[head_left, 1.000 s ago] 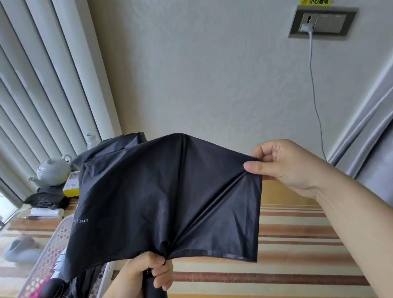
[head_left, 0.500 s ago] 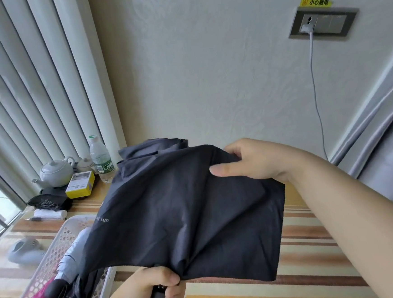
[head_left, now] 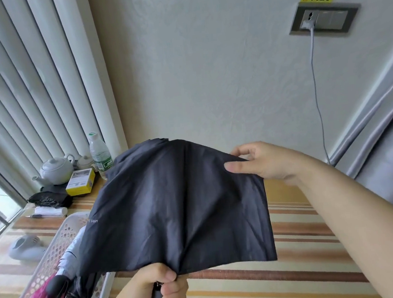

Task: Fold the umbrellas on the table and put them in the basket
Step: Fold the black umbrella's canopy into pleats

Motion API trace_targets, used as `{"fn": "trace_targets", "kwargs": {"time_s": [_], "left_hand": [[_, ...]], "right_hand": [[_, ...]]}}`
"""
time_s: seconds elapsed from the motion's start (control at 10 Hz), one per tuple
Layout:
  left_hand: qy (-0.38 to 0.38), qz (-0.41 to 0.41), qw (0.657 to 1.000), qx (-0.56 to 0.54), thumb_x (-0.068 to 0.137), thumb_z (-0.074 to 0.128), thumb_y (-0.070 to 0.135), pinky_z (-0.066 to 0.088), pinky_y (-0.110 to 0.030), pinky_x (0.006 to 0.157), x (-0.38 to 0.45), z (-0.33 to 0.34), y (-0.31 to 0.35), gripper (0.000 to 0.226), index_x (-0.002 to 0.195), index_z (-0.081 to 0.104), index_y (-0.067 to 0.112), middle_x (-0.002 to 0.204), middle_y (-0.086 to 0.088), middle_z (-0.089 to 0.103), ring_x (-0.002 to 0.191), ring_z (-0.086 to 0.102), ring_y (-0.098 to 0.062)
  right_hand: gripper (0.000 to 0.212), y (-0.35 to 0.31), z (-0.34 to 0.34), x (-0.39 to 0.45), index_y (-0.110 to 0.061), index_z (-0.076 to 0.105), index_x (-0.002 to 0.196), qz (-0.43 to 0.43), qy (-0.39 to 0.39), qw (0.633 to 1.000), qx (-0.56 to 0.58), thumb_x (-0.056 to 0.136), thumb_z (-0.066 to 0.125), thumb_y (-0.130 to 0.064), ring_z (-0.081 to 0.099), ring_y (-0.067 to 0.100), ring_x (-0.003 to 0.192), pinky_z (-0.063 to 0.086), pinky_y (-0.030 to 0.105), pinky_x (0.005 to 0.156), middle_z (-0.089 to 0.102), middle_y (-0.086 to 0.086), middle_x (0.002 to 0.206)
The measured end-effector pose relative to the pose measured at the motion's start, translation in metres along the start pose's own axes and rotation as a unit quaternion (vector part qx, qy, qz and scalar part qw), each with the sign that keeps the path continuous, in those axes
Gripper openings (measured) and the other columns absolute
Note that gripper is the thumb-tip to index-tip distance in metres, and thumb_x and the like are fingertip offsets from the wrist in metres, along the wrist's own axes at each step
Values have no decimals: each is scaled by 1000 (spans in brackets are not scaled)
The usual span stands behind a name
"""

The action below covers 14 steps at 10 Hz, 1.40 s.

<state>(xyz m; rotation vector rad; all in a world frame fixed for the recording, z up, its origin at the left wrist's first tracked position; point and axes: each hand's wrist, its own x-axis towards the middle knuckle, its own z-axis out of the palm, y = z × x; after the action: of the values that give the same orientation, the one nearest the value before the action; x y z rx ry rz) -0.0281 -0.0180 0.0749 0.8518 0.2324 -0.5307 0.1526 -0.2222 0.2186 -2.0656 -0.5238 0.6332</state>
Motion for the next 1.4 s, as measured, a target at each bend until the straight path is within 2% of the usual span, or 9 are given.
{"fn": "trace_targets", "kwargs": {"time_s": [0.1,0.2,0.4,0.6,0.8,1.0,1.2,1.3,1.4], "left_hand": [[-178,72,981,8,75,60,25,42,-24,60,10,-15,-3,19,59,54,16,53,7,49,50,51,-7],[-79,76,993,44,60,63,25,41,-24,53,14,-6,0,24,47,46,14,43,3,38,41,40,-10],[48,97,994,9,34,78,22,37,-27,43,10,7,2,42,45,38,13,41,1,29,36,29,-15],[-9,94,995,-30,42,77,21,38,-26,40,3,6,3,34,53,53,0,42,-4,36,32,33,-15],[-162,66,979,-109,83,54,23,48,-23,58,18,-6,-2,27,92,60,-2,65,-3,62,50,56,-9],[-100,90,981,-142,53,80,18,43,-28,46,15,1,-5,39,83,61,2,63,-9,47,38,43,-12],[-104,121,976,-147,96,20,21,43,-26,77,12,1,-2,38,110,47,-1,94,-5,61,77,59,-11],[-204,94,963,-149,93,41,25,46,-24,68,15,10,1,31,100,55,-2,82,-4,55,64,58,-9],[-62,93,987,-113,50,85,24,41,-25,43,9,19,2,40,66,55,2,64,-5,21,36,39,-11]], "right_hand": [[58,31,21,-4,-13,64,116,58,13,992,115,72,73,-50,69,12,98,53,30,91,73,0,108],[65,47,49,-4,-4,67,101,27,141,983,113,77,64,-64,68,30,100,51,51,93,72,14,107],[51,27,43,-11,3,55,79,-55,255,964,55,93,54,-46,49,20,65,37,35,62,55,12,68],[44,9,29,-11,-3,64,80,-50,224,973,-5,78,74,-46,55,11,57,42,25,55,61,-2,66],[8,14,21,-4,-14,70,90,-86,147,972,162,83,70,-14,68,11,78,55,21,70,75,-5,83],[13,50,23,0,-15,71,88,10,189,979,70,87,70,-28,72,20,85,56,44,86,76,-1,86],[23,61,23,-1,-5,64,81,28,215,976,-17,92,65,-26,60,21,68,42,31,65,71,21,83],[21,62,28,1,-11,65,80,38,211,975,-60,93,63,-27,61,25,66,41,31,62,69,13,75],[15,62,33,2,-14,68,88,44,179,980,-75,91,65,-29,69,20,78,53,35,72,73,2,83]]}}
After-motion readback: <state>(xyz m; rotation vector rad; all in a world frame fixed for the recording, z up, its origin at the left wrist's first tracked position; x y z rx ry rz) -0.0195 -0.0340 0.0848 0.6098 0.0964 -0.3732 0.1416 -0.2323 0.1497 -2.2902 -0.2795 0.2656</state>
